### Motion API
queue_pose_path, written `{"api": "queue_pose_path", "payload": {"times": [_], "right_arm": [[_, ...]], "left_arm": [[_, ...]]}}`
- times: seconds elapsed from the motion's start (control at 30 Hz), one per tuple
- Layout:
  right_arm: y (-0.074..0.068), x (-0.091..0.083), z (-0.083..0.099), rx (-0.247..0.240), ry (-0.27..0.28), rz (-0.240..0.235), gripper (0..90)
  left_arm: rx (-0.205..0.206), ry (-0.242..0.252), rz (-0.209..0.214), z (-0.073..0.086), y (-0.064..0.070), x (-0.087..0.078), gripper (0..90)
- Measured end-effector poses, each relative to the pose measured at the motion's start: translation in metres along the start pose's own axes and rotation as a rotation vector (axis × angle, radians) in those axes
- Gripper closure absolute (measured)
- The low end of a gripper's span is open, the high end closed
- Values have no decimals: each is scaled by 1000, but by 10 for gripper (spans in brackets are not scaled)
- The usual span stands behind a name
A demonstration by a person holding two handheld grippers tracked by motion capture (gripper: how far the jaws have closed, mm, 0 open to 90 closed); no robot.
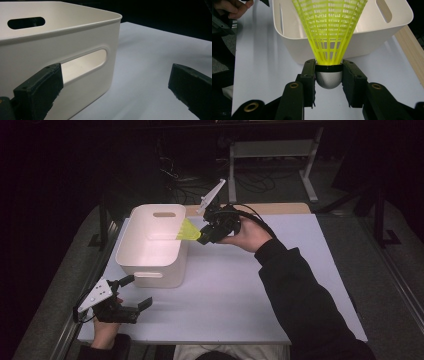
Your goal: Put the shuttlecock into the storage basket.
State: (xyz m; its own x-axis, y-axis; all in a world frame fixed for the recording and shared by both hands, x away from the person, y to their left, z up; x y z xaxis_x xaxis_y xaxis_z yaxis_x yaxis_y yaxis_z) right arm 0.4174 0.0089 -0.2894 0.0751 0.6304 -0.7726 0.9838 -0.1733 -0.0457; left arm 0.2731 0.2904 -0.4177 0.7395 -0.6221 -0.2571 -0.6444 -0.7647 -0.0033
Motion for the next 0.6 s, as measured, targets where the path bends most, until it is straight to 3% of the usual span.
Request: {"api": "queue_pose_path", "payload": {"times": [0.6], "right_arm": [[-4,2,-24,-22,15,-20,634]], "left_arm": [[0,0,0,0,0,0,0]]}}
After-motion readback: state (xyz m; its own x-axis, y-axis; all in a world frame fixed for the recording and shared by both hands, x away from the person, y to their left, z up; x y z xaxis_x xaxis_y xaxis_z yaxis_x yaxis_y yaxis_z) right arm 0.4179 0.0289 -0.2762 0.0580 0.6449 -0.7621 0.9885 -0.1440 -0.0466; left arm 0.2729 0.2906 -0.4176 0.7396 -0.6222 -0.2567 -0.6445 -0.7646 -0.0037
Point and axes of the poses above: each handheld gripper's, and its own axes: x roughly forward along the jaws, z roughly out of its underside, y roughly to its right, the point moved 4 cm from there along x, roughly forward along the jaws, and after that the axes turned 7 degrees about -z, right-handed, at the moved point
